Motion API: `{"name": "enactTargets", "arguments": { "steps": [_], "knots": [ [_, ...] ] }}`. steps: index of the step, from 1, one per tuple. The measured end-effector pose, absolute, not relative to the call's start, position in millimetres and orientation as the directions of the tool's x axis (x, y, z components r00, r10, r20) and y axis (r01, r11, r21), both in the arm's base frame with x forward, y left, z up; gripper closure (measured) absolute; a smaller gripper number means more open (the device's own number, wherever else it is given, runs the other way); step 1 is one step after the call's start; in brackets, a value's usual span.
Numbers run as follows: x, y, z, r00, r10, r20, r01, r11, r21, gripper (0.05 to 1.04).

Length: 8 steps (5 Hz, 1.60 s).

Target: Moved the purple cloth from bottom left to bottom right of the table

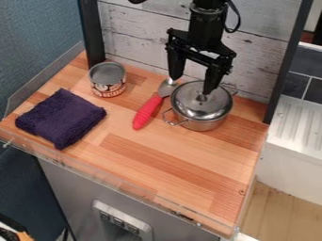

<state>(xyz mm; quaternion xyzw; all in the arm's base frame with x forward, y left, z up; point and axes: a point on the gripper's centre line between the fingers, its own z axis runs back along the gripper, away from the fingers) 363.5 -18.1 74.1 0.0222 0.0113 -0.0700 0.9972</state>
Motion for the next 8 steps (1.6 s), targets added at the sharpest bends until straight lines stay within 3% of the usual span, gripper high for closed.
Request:
{"name": "enactTargets", "arguments": {
  "steps": [2,3,5,8],
  "knots": [
    [356,-3,54,0.992,-0.092,-0.084,0.092,0.996,-0.007,0.084],
    [347,32,45,0.993,-0.057,-0.101,0.055,0.998,-0.02,0.084],
    [320,117,53,0.998,-0.033,-0.049,0.036,0.998,0.057,0.084],
    [272,175,31,0.989,-0.144,0.036,0.145,0.989,-0.01,0.084]
  ]
}}
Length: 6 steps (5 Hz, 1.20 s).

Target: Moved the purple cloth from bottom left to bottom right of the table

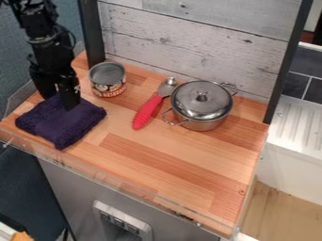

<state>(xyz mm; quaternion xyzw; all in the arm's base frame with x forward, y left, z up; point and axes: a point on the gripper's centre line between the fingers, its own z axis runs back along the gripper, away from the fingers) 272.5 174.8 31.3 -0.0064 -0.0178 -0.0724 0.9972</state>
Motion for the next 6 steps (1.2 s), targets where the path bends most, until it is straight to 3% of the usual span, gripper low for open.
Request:
{"name": "enactTargets", "arguments": {
  "steps": [1,3,4,6],
  "knots": [
    [269,186,26,0.989,-0.126,0.08,0.125,0.992,0.017,0.084],
    [275,174,3,0.998,-0.046,0.053,0.044,0.998,0.048,0.084],
    [276,159,0,0.999,-0.031,0.03,0.03,0.999,0.031,0.084],
    [264,83,0,0.996,-0.07,-0.056,0.067,0.997,-0.05,0.084]
  ]
}}
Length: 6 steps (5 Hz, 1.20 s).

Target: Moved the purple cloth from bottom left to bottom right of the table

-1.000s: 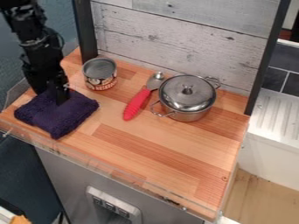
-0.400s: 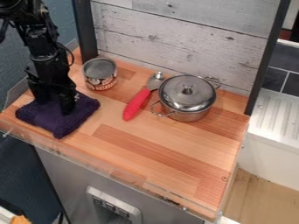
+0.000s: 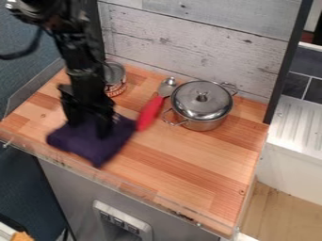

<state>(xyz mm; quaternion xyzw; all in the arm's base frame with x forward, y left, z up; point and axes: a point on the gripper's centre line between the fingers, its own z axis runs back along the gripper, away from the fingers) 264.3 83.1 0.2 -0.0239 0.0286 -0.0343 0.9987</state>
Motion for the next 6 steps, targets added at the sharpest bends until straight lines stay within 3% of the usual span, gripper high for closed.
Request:
{"name": "enactTargets", "arguments": {
  "steps": [4,6],
  "knots": [
    [265,-29,1,0.998,-0.062,-0.015,0.061,0.997,-0.044,0.084],
    [270,-49,1,0.998,-0.066,-0.001,0.066,0.997,-0.04,0.084]
  ]
}}
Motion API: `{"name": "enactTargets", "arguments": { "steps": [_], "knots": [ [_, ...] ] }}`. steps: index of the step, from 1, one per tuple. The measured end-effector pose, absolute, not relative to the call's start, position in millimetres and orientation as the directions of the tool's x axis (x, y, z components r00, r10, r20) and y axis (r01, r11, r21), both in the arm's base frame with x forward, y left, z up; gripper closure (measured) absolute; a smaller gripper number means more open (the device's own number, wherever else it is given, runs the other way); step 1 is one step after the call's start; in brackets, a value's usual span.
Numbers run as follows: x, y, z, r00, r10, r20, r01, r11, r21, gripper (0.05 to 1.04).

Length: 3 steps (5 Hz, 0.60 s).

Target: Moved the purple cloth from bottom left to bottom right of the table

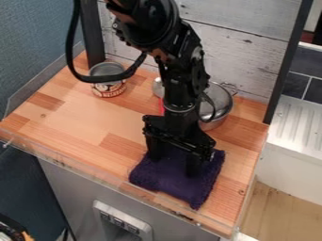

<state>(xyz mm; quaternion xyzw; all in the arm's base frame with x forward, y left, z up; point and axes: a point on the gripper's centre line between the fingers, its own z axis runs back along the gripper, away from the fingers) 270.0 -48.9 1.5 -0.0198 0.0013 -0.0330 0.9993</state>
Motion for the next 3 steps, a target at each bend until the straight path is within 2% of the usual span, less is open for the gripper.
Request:
{"name": "enactTargets", "arguments": {
  "steps": [1,2,3],
  "knots": [
    [271,-49,12,0.997,-0.069,0.021,0.07,0.997,-0.025,0.084],
    [275,-48,46,0.992,-0.059,0.107,0.061,0.998,-0.02,0.084],
    [273,-44,68,0.987,-0.064,0.147,0.068,0.997,-0.02,0.084]
  ]
}}
